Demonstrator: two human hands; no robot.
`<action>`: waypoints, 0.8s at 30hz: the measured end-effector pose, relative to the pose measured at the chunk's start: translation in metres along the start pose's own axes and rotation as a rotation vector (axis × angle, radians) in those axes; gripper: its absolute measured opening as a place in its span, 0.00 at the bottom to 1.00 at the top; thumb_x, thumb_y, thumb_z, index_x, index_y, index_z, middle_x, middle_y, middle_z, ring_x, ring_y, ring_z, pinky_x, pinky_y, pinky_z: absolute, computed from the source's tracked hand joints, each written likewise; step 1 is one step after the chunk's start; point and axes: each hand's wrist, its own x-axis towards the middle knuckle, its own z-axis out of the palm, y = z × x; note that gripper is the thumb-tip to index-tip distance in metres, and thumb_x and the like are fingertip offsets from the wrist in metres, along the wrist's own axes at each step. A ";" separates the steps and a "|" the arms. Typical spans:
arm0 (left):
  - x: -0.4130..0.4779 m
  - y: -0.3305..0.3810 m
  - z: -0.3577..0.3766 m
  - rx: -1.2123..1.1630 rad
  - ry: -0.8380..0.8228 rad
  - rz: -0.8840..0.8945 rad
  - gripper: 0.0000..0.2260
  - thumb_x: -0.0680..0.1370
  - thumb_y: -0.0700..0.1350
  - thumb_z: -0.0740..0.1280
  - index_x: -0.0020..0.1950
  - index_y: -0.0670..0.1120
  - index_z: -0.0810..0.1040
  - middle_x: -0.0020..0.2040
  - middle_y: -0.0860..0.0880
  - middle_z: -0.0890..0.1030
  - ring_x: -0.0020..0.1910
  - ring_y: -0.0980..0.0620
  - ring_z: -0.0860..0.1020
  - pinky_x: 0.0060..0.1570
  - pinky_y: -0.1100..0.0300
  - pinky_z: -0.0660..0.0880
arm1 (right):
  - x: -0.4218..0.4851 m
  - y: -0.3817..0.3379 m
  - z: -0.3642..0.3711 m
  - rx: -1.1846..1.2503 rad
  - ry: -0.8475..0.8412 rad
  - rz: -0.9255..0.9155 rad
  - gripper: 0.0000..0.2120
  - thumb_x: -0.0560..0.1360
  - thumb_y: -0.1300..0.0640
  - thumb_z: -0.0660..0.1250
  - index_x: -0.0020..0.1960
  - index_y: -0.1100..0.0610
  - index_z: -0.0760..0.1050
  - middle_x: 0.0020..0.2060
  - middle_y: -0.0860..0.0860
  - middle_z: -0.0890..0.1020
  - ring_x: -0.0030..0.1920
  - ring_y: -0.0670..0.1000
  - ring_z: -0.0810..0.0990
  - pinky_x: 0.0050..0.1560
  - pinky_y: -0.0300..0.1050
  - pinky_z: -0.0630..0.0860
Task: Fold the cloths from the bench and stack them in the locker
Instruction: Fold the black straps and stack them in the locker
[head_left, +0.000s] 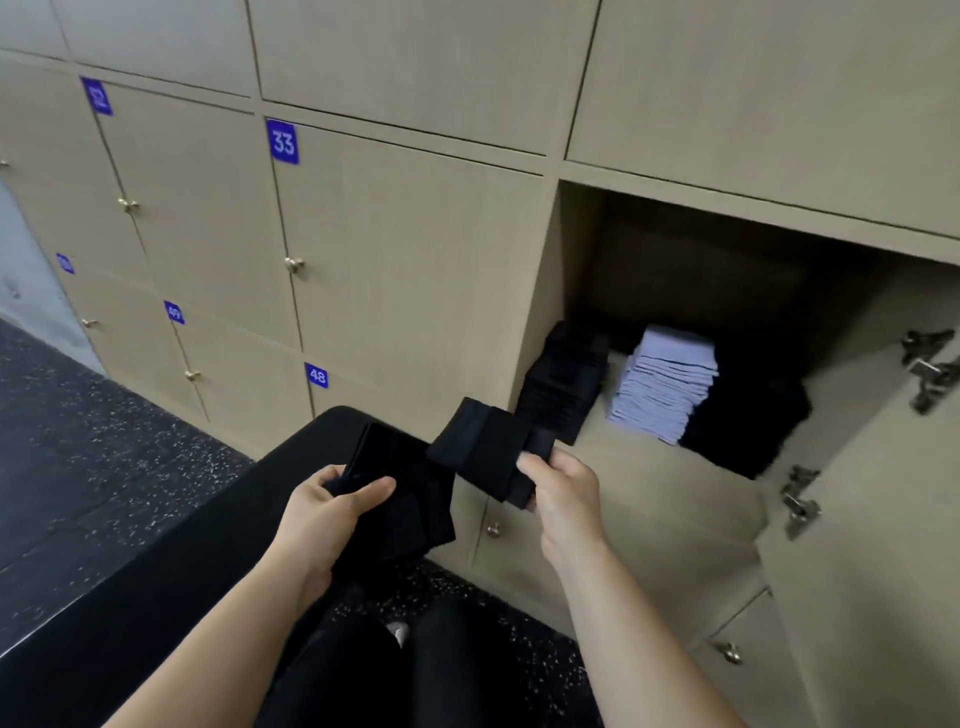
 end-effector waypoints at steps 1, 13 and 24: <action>0.002 -0.001 0.011 0.015 -0.012 0.003 0.10 0.72 0.37 0.75 0.50 0.43 0.79 0.44 0.39 0.85 0.44 0.37 0.84 0.51 0.40 0.80 | 0.007 -0.004 -0.013 0.012 0.029 -0.003 0.04 0.73 0.67 0.69 0.45 0.63 0.82 0.42 0.56 0.84 0.43 0.53 0.81 0.47 0.50 0.78; 0.040 -0.013 0.096 0.140 -0.107 -0.015 0.12 0.72 0.39 0.76 0.53 0.41 0.80 0.44 0.41 0.85 0.44 0.39 0.84 0.46 0.44 0.82 | 0.100 -0.034 -0.099 0.001 0.226 0.008 0.09 0.73 0.69 0.67 0.37 0.60 0.74 0.35 0.55 0.78 0.36 0.53 0.75 0.33 0.41 0.74; 0.099 -0.027 0.112 0.179 -0.096 -0.064 0.11 0.71 0.39 0.75 0.52 0.40 0.80 0.42 0.41 0.85 0.39 0.41 0.85 0.34 0.53 0.79 | 0.220 -0.043 -0.076 -0.100 0.250 -0.014 0.03 0.73 0.67 0.70 0.44 0.64 0.75 0.36 0.54 0.75 0.30 0.50 0.72 0.22 0.32 0.67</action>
